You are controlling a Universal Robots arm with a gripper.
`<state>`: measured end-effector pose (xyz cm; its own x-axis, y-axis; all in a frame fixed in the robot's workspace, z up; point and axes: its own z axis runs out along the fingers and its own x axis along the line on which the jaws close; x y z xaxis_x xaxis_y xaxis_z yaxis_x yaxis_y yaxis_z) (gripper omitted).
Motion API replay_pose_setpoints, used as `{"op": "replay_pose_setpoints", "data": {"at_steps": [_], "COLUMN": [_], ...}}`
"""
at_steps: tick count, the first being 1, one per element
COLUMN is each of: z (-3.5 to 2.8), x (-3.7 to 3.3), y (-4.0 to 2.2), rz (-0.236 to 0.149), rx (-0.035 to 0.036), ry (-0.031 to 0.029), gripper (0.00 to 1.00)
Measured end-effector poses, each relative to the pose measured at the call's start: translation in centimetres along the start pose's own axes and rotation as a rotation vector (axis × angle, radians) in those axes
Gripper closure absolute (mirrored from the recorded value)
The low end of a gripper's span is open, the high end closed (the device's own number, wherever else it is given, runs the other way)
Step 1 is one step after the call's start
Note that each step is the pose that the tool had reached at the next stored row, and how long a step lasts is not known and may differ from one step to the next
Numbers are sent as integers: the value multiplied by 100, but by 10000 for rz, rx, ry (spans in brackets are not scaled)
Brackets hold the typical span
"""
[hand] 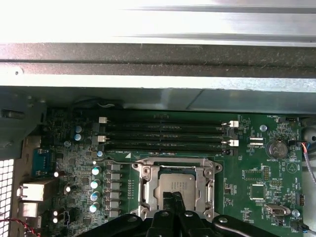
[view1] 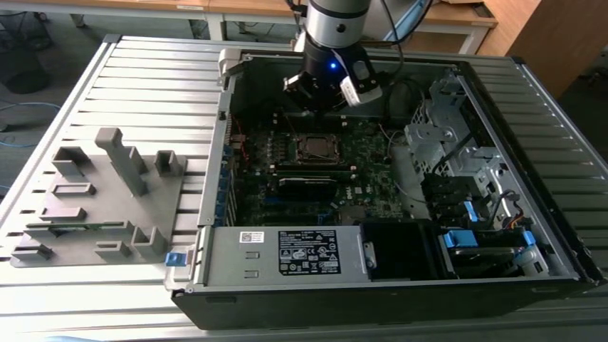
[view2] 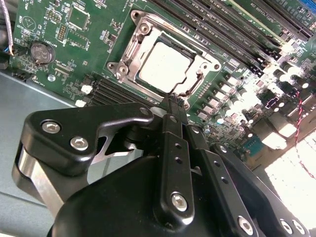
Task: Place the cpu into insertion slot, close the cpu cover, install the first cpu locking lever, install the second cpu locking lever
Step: 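Install the first cpu locking lever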
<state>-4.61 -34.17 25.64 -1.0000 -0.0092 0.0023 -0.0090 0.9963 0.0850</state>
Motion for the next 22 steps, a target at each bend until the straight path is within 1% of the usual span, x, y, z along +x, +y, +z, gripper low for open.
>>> {"op": "replay_pose_setpoints", "data": {"at_steps": [16, 19, 22], "z": [0, 1, 2], "x": [49, 71, 107], "y": [0, 0, 1], "rz": [-1, 0, -1], "rx": [1, 0, 0], "ry": [0, 0, 1], "gripper": [90, 90, 90]}}
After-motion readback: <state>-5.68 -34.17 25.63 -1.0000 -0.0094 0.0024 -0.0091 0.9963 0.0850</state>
